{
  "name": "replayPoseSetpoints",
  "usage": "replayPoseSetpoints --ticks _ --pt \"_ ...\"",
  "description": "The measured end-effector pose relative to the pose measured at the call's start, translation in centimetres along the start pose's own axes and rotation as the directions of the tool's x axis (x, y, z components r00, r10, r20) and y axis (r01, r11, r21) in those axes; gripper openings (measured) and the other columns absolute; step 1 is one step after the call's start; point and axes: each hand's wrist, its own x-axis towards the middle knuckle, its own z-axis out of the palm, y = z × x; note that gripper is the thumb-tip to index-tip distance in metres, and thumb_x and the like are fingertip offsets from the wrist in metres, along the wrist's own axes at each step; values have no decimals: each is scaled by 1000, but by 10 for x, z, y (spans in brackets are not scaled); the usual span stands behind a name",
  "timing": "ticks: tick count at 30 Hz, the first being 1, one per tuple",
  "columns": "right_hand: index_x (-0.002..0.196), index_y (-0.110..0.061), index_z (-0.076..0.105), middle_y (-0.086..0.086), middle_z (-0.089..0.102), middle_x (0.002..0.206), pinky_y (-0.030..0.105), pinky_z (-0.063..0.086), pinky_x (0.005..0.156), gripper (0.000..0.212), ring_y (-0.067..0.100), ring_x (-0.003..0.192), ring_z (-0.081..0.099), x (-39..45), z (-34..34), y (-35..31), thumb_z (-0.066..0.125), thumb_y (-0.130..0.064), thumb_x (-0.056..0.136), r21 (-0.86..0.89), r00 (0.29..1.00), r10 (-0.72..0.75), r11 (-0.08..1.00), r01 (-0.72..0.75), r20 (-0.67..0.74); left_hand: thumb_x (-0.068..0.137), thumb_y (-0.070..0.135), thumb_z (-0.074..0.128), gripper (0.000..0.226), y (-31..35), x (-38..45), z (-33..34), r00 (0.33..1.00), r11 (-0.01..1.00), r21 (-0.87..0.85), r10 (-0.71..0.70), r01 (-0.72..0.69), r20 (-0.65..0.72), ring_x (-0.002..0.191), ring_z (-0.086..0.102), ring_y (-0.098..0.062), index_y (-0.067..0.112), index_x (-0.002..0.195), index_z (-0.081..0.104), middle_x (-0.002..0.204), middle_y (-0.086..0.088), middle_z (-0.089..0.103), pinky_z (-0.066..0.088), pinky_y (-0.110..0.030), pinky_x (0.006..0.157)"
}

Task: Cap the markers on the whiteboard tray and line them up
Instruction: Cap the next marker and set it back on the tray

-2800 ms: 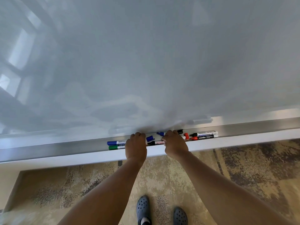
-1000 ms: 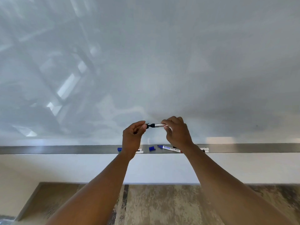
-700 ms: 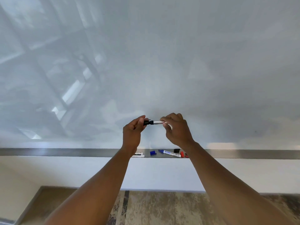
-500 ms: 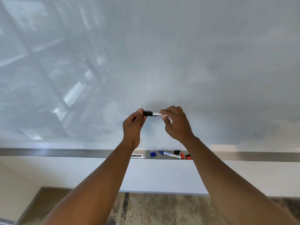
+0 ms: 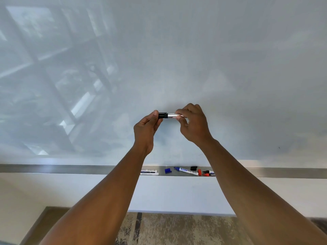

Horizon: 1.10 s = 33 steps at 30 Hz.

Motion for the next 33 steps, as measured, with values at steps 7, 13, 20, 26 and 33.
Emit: replayPoseSetpoints --ticks 7,13,20,26,33 --pt "97 -12 71 7 60 83 25 36 67 19 24 79 51 -1 3 -4 57 -16 85 25 997 57 998 -58 48 92 11 66 11 0 2 -3 1000 1000 16 12 -12 -3 98 69 -18 6 100 73 104 -8 72 55 -18 80" --pt "103 -13 70 6 59 88 24 35 73 17 22 87 49 -6 11 4 59 -15 90 59 978 83 994 -95 194 92 11 66 16 -7 4 -19 999 992 121 40 -40 -3 93 70 -16 2 104 71 100 -6 73 55 -19 81" --pt "110 -21 66 2 60 95 38 46 77 23 24 91 51 -30 33 19 55 -13 91 -5 924 110 993 -116 366 92 10 67 16 -36 5 -48 999 985 170 1 7 -47 89 72 -15 1 104 71 95 -6 74 56 -19 82" --pt "110 -30 66 -5 63 101 38 44 80 24 20 97 57 -61 61 38 55 -19 90 -139 838 195 980 -144 509 90 17 71 20 -76 9 -87 993 942 315 -97 115 -71 91 73 -17 5 106 73 96 -6 77 56 -23 88" --pt "101 -32 66 -6 62 98 35 41 78 23 20 99 55 -94 99 59 54 -17 89 -265 736 316 945 -190 599 89 21 72 15 -116 18 -123 972 787 570 -195 236 -133 89 70 -16 19 103 75 93 1 76 50 -19 76"
